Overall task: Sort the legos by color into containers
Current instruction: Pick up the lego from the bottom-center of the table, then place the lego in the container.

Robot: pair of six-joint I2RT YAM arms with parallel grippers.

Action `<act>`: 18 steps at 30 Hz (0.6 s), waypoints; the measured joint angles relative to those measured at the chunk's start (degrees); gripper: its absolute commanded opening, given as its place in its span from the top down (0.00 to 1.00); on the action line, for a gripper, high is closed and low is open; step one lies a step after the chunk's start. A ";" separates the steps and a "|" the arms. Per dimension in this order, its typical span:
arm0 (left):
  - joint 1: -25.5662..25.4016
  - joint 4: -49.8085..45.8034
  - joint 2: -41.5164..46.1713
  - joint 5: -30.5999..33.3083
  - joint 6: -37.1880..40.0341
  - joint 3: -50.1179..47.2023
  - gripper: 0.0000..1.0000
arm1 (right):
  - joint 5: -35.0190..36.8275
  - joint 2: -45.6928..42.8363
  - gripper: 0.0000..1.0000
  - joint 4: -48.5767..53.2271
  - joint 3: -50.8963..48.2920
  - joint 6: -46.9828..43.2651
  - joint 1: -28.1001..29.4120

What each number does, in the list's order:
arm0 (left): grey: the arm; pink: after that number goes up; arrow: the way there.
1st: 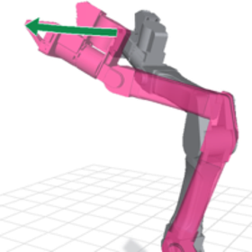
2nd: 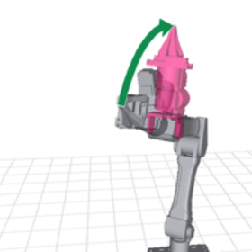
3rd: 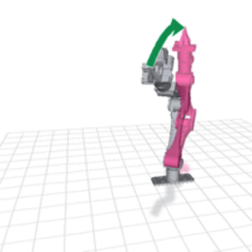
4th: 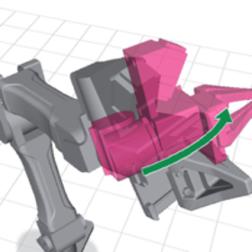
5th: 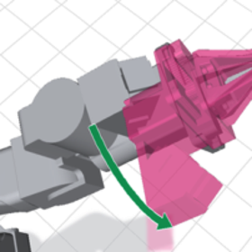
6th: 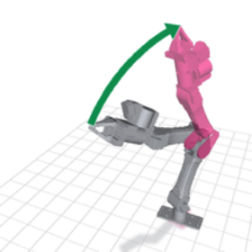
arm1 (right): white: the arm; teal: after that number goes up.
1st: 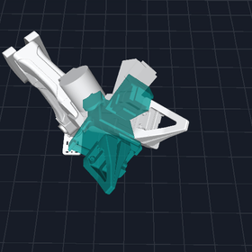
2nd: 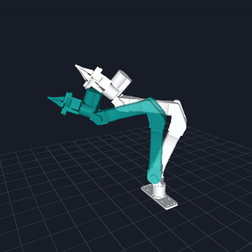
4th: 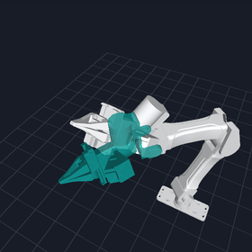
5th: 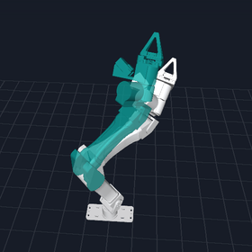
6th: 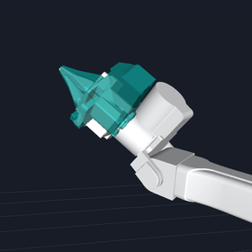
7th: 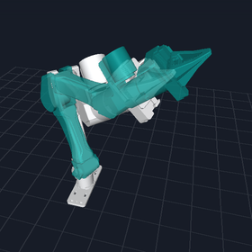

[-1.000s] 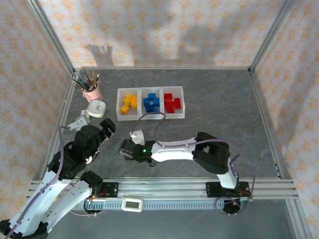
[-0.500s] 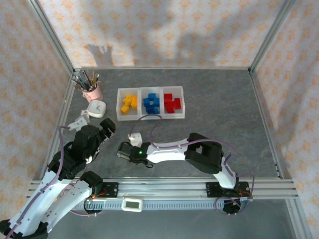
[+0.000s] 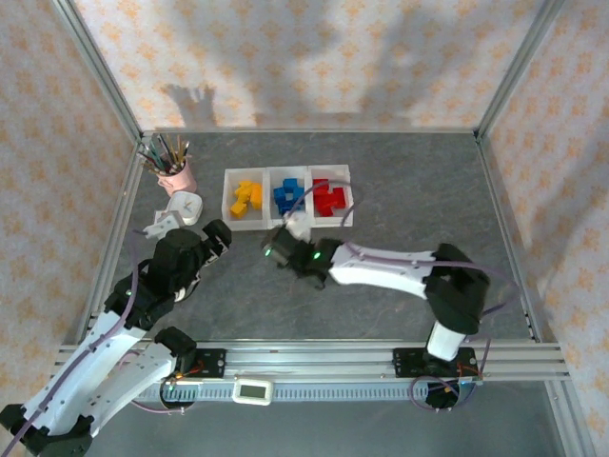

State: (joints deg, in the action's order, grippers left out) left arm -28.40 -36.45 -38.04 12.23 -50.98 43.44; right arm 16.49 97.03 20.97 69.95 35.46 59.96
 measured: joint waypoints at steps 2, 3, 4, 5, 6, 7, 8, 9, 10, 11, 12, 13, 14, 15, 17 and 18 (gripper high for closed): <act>0.00 2.36 -2.10 -0.87 0.52 0.00 0.01 | 0.37 -0.94 0.71 -1.64 0.02 -3.04 -6.47; 0.00 3.61 -3.15 -1.25 0.83 0.00 0.01 | 0.42 -0.79 0.71 -2.56 0.04 -4.61 -9.46; 0.00 4.92 -4.28 -1.55 1.20 0.00 0.01 | 0.46 -0.20 0.71 -3.26 0.24 -6.34 -12.41; 0.00 6.16 -5.49 -1.81 1.53 -0.04 0.01 | 0.31 0.55 0.71 -3.61 0.59 -7.72 -14.47; 0.00 7.32 -6.62 -2.01 1.62 -0.09 0.01 | 0.20 1.90 0.70 -3.89 1.55 -9.27 -16.48; 0.00 8.41 -7.78 -2.38 1.79 -0.13 0.01 | 0.04 3.91 0.70 -4.20 3.23 -10.80 -18.23; 0.00 9.25 -8.61 -2.54 1.97 -0.15 0.01 | -0.17 5.92 0.66 -4.35 5.03 -12.02 -19.47; 0.00 10.36 -9.62 -2.71 2.16 -0.22 0.01 | -0.44 8.24 0.59 -4.57 7.28 -13.35 -20.61; 0.00 11.28 -10.49 -2.82 2.34 -0.24 0.01 | -0.70 10.40 0.52 -4.74 9.42 -14.51 -21.53; 0.02 12.07 -11.21 -2.86 2.54 -0.31 0.01 | -0.92 12.31 0.43 -4.90 11.47 -15.39 -22.27; 0.02 12.81 -11.98 -2.84 2.84 -0.37 0.01 | -1.33 14.10 0.32 -4.87 13.57 -16.55 -23.02; 0.02 13.49 -12.66 -2.82 3.08 -0.42 0.01 | -1.64 15.37 0.26 -4.85 15.30 -17.31 -23.61; 0.04 13.94 -13.16 -2.80 3.17 -0.42 0.01 | -1.77 16.04 0.22 -4.76 16.46 -18.12 -24.04; 0.09 14.36 -13.53 -2.69 3.41 -0.42 0.01 | -1.90 16.13 0.18 -4.68 17.11 -18.91 -24.37; 0.57 15.17 -13.99 -1.88 4.15 -0.50 0.01 | -1.49 15.21 0.03 -4.50 17.44 -19.87 -24.57; 1.22 15.47 -14.01 -0.81 4.66 -0.70 0.01 | -1.05 14.16 0.00 -4.52 17.00 -20.24 -24.57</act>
State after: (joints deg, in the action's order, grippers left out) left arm -27.18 -20.97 -52.05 11.42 -46.33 42.74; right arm 15.44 111.20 16.45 86.96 15.22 35.40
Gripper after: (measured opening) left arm 0.994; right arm 0.941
